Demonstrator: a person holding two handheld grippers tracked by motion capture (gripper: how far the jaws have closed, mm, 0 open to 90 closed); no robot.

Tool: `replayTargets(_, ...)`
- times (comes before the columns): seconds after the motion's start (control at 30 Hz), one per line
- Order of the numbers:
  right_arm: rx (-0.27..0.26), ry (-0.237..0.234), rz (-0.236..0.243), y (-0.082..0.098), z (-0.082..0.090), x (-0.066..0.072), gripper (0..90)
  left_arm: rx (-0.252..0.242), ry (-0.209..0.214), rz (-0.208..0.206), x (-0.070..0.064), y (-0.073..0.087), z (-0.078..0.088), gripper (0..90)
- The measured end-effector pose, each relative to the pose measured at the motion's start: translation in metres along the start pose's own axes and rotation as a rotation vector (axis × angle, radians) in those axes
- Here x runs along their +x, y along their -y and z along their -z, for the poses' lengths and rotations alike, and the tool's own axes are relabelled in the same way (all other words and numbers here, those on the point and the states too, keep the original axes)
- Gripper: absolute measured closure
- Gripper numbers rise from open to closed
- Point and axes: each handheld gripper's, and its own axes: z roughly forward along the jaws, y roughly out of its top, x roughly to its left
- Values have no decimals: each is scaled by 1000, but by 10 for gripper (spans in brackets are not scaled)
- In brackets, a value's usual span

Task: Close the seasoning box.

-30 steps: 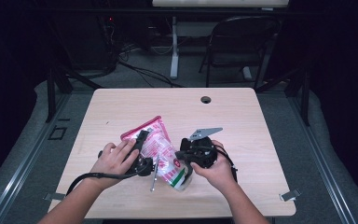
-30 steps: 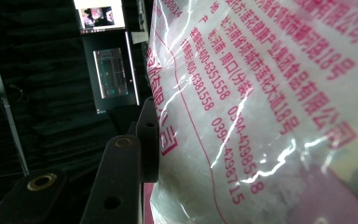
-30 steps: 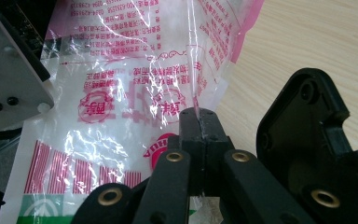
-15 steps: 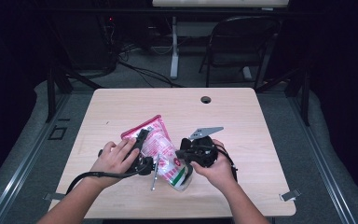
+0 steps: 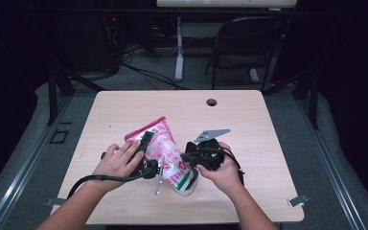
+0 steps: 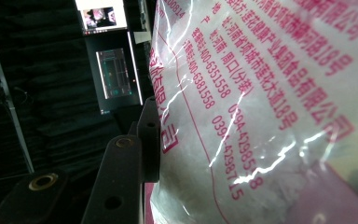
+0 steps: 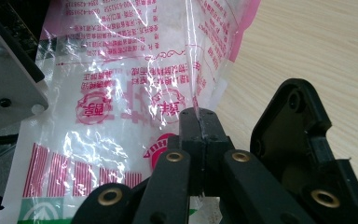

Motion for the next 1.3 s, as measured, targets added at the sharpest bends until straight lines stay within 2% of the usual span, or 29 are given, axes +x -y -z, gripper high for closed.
replayTargets(0.1, -5, 0, -3, 0, 0, 0, 900, -1, -3, -10, 1, -1, 0, 641)
replayTargets(0.17, -2, 1, 0, 0, 0, 0, 900, 4, 8, 4, 1, 0, 0, 642)
replayTargets(0.23, 0, 0, -1, 0, 0, 0, 900, 1, 4, -16, 2, -1, 1, 642)
replayTargets(0.43, 5, -1, -4, 1, 0, 0, 900, 3, 7, -1, 0, -1, 1, 643)
replayTargets(0.47, 5, -1, -4, 1, 0, 0, 900, 0, -6, -12, 1, -1, 2, 643)
replayTargets(0.93, 11, 0, -8, 2, 0, -1, 900, 2, 6, -19, 2, -3, 2, 648)
replayTargets(1.0, 10, -1, -11, 3, 0, -1, 900, -2, -11, -31, 3, -4, 2, 648)
replayTargets(1.13, 13, 5, -8, 3, 1, -1, 900, -1, 0, -25, 1, -5, 1, 650)
replayTargets(1.27, 13, 5, -9, 4, 1, -2, 900, -1, -8, -30, 1, -6, 2, 652)
replayTargets(1.3, 9, 5, -12, 4, 1, -1, 900, 2, 4, -20, 0, -6, 2, 652)
